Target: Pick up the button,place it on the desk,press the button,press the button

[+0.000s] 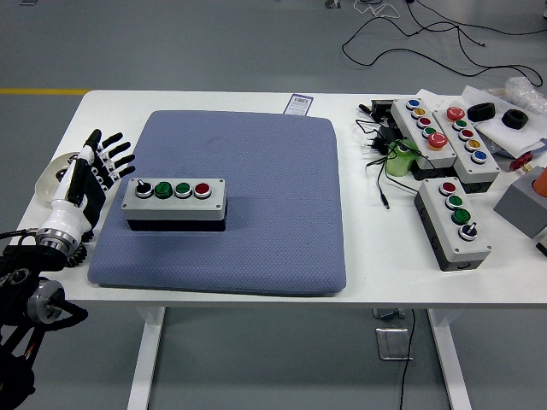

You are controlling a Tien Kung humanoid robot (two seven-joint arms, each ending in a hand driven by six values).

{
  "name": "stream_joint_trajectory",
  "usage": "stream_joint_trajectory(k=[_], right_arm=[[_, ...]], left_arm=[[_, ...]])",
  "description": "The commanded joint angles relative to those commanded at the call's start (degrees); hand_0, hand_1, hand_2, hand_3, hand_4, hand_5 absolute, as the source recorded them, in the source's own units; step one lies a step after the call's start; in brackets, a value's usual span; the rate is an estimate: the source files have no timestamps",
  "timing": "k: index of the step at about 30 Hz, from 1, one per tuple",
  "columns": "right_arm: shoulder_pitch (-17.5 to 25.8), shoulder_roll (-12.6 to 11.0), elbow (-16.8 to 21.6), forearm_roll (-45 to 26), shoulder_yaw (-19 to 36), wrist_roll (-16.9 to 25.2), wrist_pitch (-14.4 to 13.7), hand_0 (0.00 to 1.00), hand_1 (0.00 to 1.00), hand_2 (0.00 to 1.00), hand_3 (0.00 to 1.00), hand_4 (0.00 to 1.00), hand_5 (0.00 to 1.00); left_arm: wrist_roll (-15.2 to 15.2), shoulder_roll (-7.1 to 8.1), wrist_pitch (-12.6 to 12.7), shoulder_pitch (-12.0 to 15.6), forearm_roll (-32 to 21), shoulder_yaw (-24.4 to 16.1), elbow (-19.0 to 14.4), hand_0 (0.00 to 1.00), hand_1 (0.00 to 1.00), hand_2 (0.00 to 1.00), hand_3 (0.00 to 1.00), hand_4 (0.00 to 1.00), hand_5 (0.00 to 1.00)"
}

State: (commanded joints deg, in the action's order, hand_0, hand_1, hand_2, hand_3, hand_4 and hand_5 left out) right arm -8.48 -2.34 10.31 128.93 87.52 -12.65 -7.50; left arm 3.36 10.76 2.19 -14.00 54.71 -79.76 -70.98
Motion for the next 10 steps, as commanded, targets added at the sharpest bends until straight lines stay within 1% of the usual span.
stream_joint_trajectory(k=[10], right_arm=[[-0.17,-0.05,0.00,-0.01,-0.22,0.00,0.08,0.673,0.658,0.674,0.624,0.310,0.173]], left_arm=[[0.16,-0.05,-0.05,-0.14,-0.08,-0.25,0.17,0.754,0.794,0.846,0.835,0.691,0.998]])
